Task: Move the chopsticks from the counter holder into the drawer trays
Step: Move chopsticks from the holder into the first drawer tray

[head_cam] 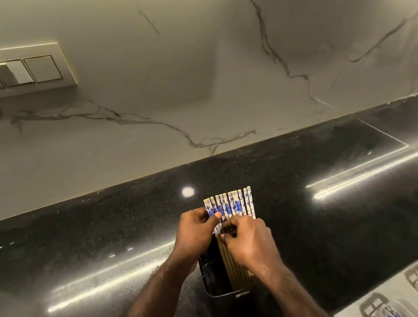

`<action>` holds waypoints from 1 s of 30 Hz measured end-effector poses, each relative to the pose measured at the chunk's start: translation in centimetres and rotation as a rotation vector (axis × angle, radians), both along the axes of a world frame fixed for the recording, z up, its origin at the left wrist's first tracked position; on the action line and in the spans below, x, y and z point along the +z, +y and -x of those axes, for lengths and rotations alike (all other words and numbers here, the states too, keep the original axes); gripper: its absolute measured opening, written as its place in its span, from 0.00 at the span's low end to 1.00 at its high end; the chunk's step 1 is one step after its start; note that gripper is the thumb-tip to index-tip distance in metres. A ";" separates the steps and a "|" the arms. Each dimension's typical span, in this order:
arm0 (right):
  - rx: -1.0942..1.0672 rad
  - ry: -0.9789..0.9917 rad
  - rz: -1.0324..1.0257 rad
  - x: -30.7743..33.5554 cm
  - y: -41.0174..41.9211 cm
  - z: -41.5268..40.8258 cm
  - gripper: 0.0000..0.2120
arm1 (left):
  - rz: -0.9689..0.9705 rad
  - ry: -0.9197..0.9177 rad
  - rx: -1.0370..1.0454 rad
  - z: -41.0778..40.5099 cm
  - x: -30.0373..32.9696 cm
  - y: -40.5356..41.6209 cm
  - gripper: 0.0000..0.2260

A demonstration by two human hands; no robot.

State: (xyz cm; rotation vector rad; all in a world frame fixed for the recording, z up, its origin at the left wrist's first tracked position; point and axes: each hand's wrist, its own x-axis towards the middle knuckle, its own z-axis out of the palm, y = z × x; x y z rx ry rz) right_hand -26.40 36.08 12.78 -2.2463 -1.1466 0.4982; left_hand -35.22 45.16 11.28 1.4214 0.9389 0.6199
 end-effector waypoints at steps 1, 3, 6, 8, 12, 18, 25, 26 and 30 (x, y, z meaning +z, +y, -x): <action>0.004 -0.007 -0.001 -0.1 0.0 0.1 0.14 | -0.011 0.007 0.009 0.1 0.0 -0.1 0.06; 0.008 -0.009 0.002 -0.3 0.1 0.1 0.13 | -0.031 0.021 0.030 0.2 0.3 -0.3 0.07; 0.012 0.011 0.017 -0.4 0.0 0.1 0.12 | -0.066 0.054 0.066 0.6 0.9 -0.6 0.06; 0.021 0.039 0.025 -0.6 -0.2 0.0 0.11 | -0.111 0.082 0.087 0.8 1.3 -0.8 0.05; 0.104 0.124 0.067 -1.0 -0.8 -0.3 0.11 | -0.097 0.028 0.111 0.9 2.5 -1.1 0.05; 0.211 0.280 0.094 -0.6 -1.4 -0.7 0.17 | -0.020 -0.138 0.129 0.8 5.1 -1.3 0.06; 0.239 0.506 0.023 -0.3 -2.8 -2.0 0.11 | -0.052 -0.296 0.184 1.3 8.8 -0.9 0.07; 0.236 0.594 0.015 -0.1 -3.0 -2.3 0.11 | -0.042 -0.317 0.192 1.3 9.1 -1.0 0.07; 0.260 0.999 -0.046 0.9 -4.4 -3.4 0.12 | 0.032 -0.418 0.249 1.6 10.0 -1.4 0.08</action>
